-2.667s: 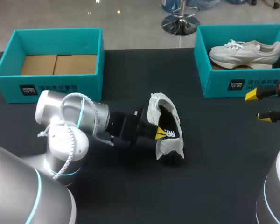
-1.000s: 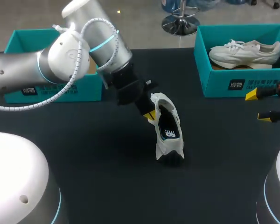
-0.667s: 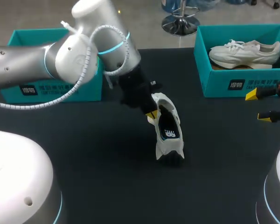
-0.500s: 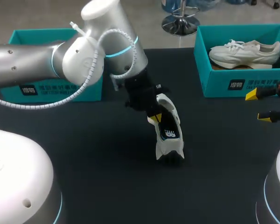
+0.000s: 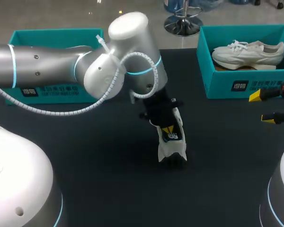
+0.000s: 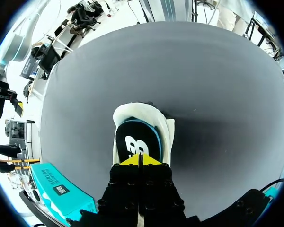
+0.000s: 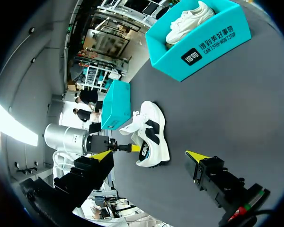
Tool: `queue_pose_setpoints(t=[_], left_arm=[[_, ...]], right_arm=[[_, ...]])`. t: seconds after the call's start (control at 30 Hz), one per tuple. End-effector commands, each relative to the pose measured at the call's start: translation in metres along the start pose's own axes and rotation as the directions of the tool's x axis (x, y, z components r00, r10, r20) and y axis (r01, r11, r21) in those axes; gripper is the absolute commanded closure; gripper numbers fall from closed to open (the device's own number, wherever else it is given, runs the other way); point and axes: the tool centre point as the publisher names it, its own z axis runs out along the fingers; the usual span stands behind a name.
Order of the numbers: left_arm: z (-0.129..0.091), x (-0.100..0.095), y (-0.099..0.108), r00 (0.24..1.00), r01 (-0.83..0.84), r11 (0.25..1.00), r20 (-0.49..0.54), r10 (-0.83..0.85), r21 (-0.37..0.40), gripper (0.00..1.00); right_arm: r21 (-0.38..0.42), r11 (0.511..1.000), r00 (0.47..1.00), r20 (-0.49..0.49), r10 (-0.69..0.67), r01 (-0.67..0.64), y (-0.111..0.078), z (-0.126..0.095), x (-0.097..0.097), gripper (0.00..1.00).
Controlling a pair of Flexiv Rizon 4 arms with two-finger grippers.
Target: Take the shoe out of the shoebox, open the shoe tongue, remove and reinsert the insole, then place the shoe into the shoebox
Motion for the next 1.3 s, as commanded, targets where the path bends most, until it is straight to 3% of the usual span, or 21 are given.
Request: queue_pose_setpoints(t=[0.03,0.23,0.5,0.97,1.3], left_arm=[[0.011,-0.003,0.008,1.0,0.007,1.0,-0.017,-0.007,0.0,1.0],[0.019,0.003,0.012,0.999,0.016,1.0,-0.041,-0.017,-0.006,1.0],[0.042,0.005,0.0,0.997,0.009,1.0,-0.075,-0.008,0.009,1.0],[0.014,-0.004,-0.008,0.999,-0.033,0.999,0.003,0.033,0.021,1.0],[0.029,-0.009,-0.023,0.997,-0.072,0.995,-0.03,0.075,0.071,1.0]], right_arm=[[-0.001,1.0,1.0,0.005,0.001,-0.001,-0.001,0.0,0.001,0.0],[-0.001,1.0,1.0,0.005,0.001,-0.001,-0.001,0.0,0.001,0.0],[-0.001,1.0,1.0,0.005,0.001,-0.001,-0.001,0.0,0.001,0.0],[-0.001,1.0,1.0,0.005,0.001,-0.001,-0.001,0.0,0.001,0.0],[-0.001,1.0,1.0,0.005,0.001,-0.001,-0.001,0.0,0.001,0.0]])
